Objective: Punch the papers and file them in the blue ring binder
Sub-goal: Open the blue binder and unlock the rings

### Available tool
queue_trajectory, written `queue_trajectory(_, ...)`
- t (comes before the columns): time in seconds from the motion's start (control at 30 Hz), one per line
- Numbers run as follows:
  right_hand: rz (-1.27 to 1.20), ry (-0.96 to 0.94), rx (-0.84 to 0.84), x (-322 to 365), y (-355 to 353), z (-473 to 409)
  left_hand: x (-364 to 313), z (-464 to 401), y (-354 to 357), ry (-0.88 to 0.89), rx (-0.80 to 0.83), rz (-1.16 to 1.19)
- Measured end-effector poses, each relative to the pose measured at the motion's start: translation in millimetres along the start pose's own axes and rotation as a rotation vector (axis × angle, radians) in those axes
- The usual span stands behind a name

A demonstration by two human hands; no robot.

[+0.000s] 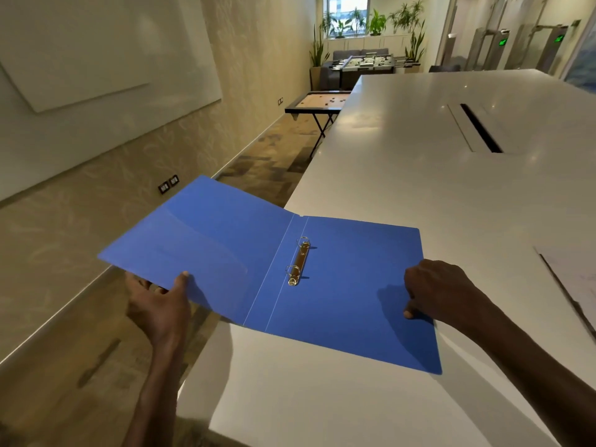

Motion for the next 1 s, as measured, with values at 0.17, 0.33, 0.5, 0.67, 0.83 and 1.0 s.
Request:
queue_trajectory(0.17, 0.017, 0.022, -0.01, 2, -2, 6, 20, 7, 8, -0.077, 0.107, -0.123)
queue_trajectory(0.33, 0.027, 0.047, 0.02, 3, -3, 4, 29, 17, 13, -0.162, 0.148, -0.256)
queue_trajectory(0.5, 0.045, 0.042, 0.045, 4, -2, 1, 6, 26, 22, -0.183, 0.181, -0.722)
queue_trajectory(0.67, 0.058, 0.022, 0.04, 4, 0, 1, -21, 45, 58, 0.164, 0.439, -0.642)
queue_trajectory(0.83, 0.062, -0.005, 0.048, 8, -2, -2, -36, 70, 100, 0.173, 0.819, -0.308)
queue_trajectory(1.0, -0.029, -0.082, 0.005, 26, -3, -6, -28, 75, 121, 0.18, 0.838, -0.326)
Point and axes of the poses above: each hand's wrist, its own z-axis away from the middle knuckle, its own y-axis out of the palm, x = y × z, the point moved 4 cm from there along -z, towards the middle knuckle, and after that the axes turned 2 degrees about -y, right-handed, at the moved point
